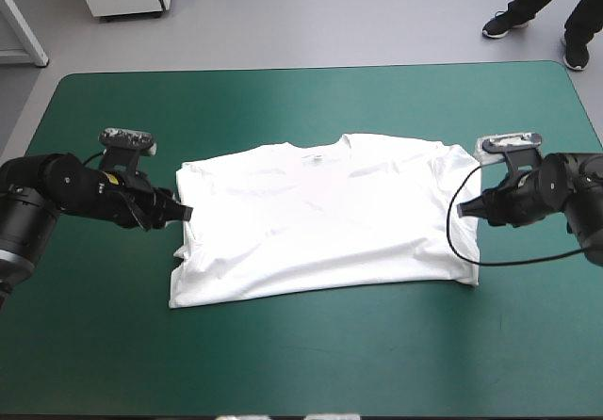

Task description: Fold the cloth

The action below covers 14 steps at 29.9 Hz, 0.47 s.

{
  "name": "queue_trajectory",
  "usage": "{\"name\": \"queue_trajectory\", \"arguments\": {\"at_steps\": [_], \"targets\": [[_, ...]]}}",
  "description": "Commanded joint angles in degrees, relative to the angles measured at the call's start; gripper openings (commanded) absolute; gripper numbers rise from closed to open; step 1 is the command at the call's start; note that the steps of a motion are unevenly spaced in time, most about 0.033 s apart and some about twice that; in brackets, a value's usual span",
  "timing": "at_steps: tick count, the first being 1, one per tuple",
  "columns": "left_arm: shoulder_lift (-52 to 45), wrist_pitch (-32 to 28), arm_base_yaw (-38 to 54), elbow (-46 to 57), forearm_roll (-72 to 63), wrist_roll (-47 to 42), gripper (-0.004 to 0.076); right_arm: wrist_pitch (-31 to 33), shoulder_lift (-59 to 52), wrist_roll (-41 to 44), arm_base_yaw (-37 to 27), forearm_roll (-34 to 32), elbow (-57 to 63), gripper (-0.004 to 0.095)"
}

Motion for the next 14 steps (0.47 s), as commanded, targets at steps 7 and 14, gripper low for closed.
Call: {"name": "queue_trajectory", "arguments": {"at_steps": [7, 14], "targets": [[-1.7, -6.1, 0.1, -7.9, -3.9, 2.6, 0.034, -4.0, 14.8, 0.0, -0.6, -0.3, -17.4, 0.0399], [-1.5, -5.6, 0.1, -7.9, -2.5, 2.8, 0.034, -2.5, 25.2, 0.7, -1.2, -0.7, -26.6, 0.0515]]}}
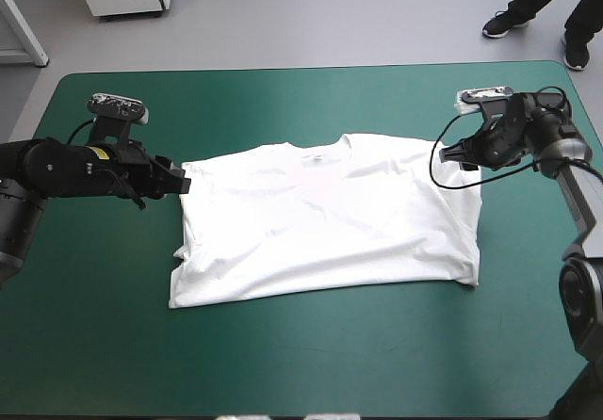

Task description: Fold the cloth

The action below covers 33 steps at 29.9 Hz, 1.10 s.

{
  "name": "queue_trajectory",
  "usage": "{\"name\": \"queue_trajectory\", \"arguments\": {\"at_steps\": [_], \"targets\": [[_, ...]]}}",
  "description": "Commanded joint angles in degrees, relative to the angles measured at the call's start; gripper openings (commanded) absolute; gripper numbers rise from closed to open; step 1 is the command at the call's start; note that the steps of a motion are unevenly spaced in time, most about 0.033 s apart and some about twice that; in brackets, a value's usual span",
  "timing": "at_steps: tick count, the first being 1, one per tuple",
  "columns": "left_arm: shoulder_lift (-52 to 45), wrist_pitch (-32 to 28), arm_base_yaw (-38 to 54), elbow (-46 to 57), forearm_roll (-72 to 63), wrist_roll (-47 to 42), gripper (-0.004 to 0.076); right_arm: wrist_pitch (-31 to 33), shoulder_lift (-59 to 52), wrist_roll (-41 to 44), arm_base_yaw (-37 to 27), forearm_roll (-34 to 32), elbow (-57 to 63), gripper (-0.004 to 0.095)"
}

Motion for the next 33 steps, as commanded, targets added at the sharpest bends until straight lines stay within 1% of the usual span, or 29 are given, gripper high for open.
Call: {"name": "queue_trajectory", "arguments": {"at_steps": [1, 9, 11, 16, 20, 22, 23, 24, 26, 29, 33], "targets": [[-1.4, -2.1, 0.1, -1.9, -0.5, 0.0, 0.034, -1.0, 1.5, 0.3, -1.4, -0.6, -5.4, 0.0515], [-1.4, -2.1, 0.1, -1.9, -0.3, 0.0, 0.034, 0.3, 6.5, 0.4, -5.1, 0.6, -7.0, 0.0513], [-1.3, -2.2, 0.1, -1.9, -0.3, 0.0, 0.034, 0.4, 7.4, 0.2, -5.3, 1.0, -7.0, 0.0513], [-1.3, -2.3, 0.1, -1.9, -0.1, 0.0, 0.034, 0.0, 9.6, -2.5, -5.3, 5.8, -7.0, 0.0513], [-1.3, -2.0, 0.1, -1.9, 0.8, 0.0, 0.034, 0.0, 11.4, -2.5, -5.1, 5.9, -7.0, 0.0504], [-1.3, -1.8, 0.1, -1.9, 0.9, -0.1, 0.034, 0.6, 12.4, -2.5, -5.1, 5.9, -7.0, 0.0458], [-1.3, -1.7, 0.1, -1.9, 0.9, -0.1, 0.034, 0.9, 12.7, -2.5, -5.1, 6.0, -7.0, 0.0425], [-1.3, -1.7, 0.1, -1.9, 0.9, -0.1, 0.034, 1.2, 13.0, -2.5, -5.1, 6.4, -7.0, 0.0372], [-1.3, -1.6, 0.1, -1.9, 1.2, -0.1, 0.034, 1.7, 13.4, -2.5, -5.1, 6.5, -7.0, 0.0235], [-1.3, -1.5, 0.1, -1.9, 1.4, -0.2, 0.034, 1.9, 13.6, -3.4, -5.1, 6.5, -7.0, 0.0], [-1.3, -1.1, 0.1, -1.9, 1.5, -0.2, 0.034, 1.9, 13.0, -3.5, -5.1, 6.5, -7.0, -0.0013]]}}
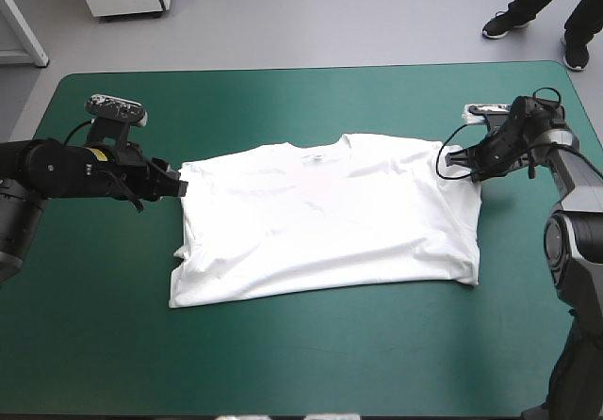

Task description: Fold the cloth

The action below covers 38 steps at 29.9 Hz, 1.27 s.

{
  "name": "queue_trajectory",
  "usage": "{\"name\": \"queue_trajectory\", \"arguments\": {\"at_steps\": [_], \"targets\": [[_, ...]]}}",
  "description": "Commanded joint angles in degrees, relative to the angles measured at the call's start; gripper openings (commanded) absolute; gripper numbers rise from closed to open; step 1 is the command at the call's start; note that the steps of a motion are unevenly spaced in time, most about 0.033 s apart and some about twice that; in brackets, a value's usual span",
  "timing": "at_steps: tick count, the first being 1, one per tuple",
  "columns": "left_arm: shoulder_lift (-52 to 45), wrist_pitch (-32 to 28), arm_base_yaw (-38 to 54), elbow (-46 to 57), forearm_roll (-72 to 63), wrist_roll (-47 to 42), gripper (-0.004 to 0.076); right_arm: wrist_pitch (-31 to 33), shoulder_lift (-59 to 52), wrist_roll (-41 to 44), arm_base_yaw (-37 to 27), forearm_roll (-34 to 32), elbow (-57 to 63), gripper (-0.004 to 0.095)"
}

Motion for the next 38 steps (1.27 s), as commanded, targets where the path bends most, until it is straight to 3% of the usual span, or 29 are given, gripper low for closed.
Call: {"name": "queue_trajectory", "arguments": {"at_steps": [1, 9, 15, 28, 38], "targets": [[-1.3, -1.6, 0.1, -1.9, -0.7, -0.4, 0.034, 0.5, -2.3, -0.7, 0.0, 1.0, -0.6, -0.0013], [-1.3, -0.1, 0.1, -1.9, -0.3, -0.4, 0.034, 3.7, -7.4, -1.1, 0.9, 3.1, -2.0, -0.0013], [-1.3, -0.1, 0.1, -1.9, -0.3, -0.4, 0.034, 4.4, -10.0, -1.6, 5.7, 2.2, -2.0, -0.0013], [-1.7, 0.6, 0.1, -1.9, -0.9, -0.4, 0.034, 4.6, -4.3, -1.9, 13.1, 2.2, -2.0, -0.0013], [-2.0, 0.8, 0.1, -1.9, -0.3, -0.4, 0.034, 5.0, -2.8, -3.4, 13.8, 2.5, -2.8, -0.0011]]}}
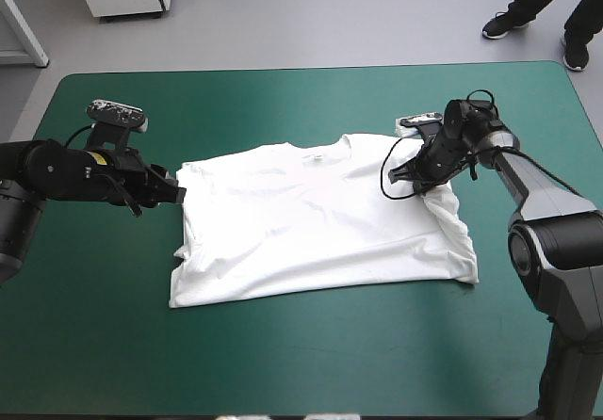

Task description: Fold the cloth

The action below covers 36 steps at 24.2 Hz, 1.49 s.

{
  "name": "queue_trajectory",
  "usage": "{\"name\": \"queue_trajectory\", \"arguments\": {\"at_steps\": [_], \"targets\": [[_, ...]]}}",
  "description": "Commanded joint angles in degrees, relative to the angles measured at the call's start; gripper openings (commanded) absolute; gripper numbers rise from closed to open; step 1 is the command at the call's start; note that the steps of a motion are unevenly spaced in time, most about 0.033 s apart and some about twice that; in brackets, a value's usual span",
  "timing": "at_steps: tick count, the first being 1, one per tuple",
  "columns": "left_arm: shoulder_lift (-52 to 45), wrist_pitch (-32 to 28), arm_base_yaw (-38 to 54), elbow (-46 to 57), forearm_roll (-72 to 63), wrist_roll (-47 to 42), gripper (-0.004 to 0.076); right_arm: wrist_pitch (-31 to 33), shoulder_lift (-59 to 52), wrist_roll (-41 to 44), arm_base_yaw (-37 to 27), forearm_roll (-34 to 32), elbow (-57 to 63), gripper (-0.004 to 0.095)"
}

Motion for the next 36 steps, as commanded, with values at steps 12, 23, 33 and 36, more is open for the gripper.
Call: {"name": "queue_trajectory", "arguments": {"at_steps": [12, 23, 33, 36], "targets": [[-7.5, 3.8, -0.1, -1.9, 0.7, -2.4, 0.034, 5.6, -16.2, -0.4, 0.2, -7.1, -3.4, 0.0355], [-9.3, 5.6, -5.9, 16.4, 8.9, -8.2, 0.034, 2.3, -45.2, 5.5, 0.1, -15.7, 25.4, 0.0355], [-6.5, -4.3, -5.9, 27.5, 8.8, -8.3, 0.0475, 2.2, -52.9, 6.9, 0.1, -16.1, 30.3, 0.0355], [-2.6, -6.1, -5.9, 28.1, 8.2, -8.2, 0.0475, 2.2, -52.9, 7.1, 0.1, -16.3, 30.3, 0.0355]]}}
